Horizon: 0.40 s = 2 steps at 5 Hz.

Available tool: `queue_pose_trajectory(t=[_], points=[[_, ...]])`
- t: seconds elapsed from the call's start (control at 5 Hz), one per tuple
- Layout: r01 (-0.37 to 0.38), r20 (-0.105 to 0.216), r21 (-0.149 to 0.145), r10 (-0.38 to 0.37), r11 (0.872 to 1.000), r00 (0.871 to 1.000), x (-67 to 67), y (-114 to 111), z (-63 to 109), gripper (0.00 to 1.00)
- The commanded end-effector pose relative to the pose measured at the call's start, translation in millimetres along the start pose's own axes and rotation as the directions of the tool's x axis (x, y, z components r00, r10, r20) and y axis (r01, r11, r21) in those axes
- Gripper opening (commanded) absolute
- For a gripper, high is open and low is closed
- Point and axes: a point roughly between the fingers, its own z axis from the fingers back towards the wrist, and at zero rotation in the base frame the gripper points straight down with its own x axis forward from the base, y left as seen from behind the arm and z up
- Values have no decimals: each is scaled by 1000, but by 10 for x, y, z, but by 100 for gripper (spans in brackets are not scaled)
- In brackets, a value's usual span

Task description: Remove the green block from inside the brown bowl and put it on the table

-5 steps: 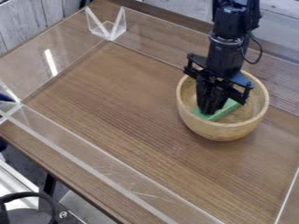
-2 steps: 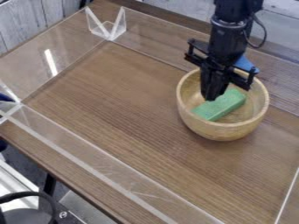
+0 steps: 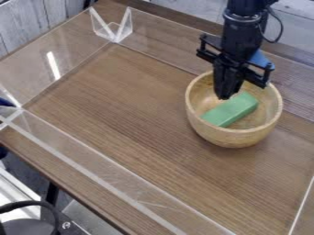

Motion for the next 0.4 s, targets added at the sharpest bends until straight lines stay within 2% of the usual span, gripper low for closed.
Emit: queue_pose_trajectory(t=[0.0, 0.2], points=[[8, 71, 2, -8, 1000, 997, 130, -9, 159, 0], [10, 68, 0, -10, 1000, 998, 147, -7, 124, 0]])
